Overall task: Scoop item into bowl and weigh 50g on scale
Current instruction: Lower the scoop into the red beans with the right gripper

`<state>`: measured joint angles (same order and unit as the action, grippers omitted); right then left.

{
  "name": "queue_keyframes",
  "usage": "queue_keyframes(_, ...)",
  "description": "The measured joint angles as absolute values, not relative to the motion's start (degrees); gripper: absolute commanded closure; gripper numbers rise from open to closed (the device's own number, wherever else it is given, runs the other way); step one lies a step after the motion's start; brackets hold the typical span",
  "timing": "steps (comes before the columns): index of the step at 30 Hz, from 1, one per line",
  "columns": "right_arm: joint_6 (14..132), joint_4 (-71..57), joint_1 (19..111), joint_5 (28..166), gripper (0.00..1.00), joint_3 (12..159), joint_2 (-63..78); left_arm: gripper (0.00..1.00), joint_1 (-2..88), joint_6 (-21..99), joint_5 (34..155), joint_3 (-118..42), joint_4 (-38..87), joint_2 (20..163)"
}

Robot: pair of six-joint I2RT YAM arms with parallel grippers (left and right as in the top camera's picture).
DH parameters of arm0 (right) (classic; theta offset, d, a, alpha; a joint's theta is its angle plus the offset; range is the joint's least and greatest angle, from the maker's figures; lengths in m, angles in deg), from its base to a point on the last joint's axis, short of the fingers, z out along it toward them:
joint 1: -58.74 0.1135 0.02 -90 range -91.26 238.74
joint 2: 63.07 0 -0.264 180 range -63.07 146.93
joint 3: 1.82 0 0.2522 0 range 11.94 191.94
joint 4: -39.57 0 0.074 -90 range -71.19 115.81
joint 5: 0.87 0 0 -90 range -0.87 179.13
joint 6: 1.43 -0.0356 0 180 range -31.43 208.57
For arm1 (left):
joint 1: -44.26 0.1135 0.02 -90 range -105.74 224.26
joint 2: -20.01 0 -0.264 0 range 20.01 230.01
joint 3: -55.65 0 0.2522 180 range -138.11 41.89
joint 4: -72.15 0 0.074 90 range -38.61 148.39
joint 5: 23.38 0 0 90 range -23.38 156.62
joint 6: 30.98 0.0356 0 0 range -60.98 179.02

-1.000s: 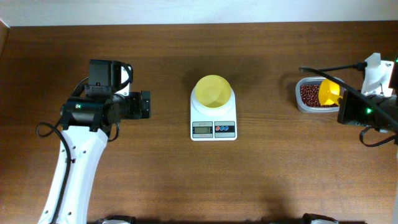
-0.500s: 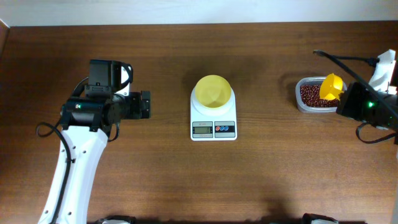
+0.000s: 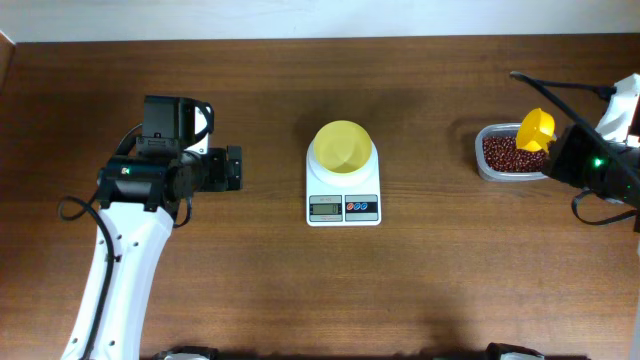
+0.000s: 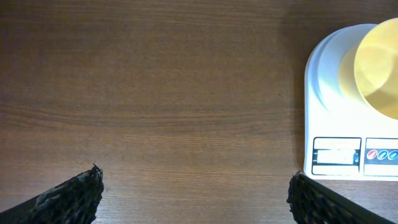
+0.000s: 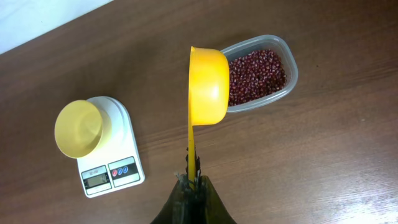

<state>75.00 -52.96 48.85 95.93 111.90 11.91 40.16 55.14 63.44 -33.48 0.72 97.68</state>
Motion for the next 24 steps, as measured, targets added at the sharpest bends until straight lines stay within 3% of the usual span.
queue_keyframes(7, 73.76, -48.21, 48.85, 95.98, 0.96, 111.90, 11.91, 0.01, 40.16, 55.14, 63.44, -33.48, 0.72, 97.68)
queue_keyframes(24, 69.43, -52.21, 48.85, 102.05, 0.96, 111.90, 11.91, 0.01, 40.16, 55.14, 63.44, -33.48, 0.72, 97.68)
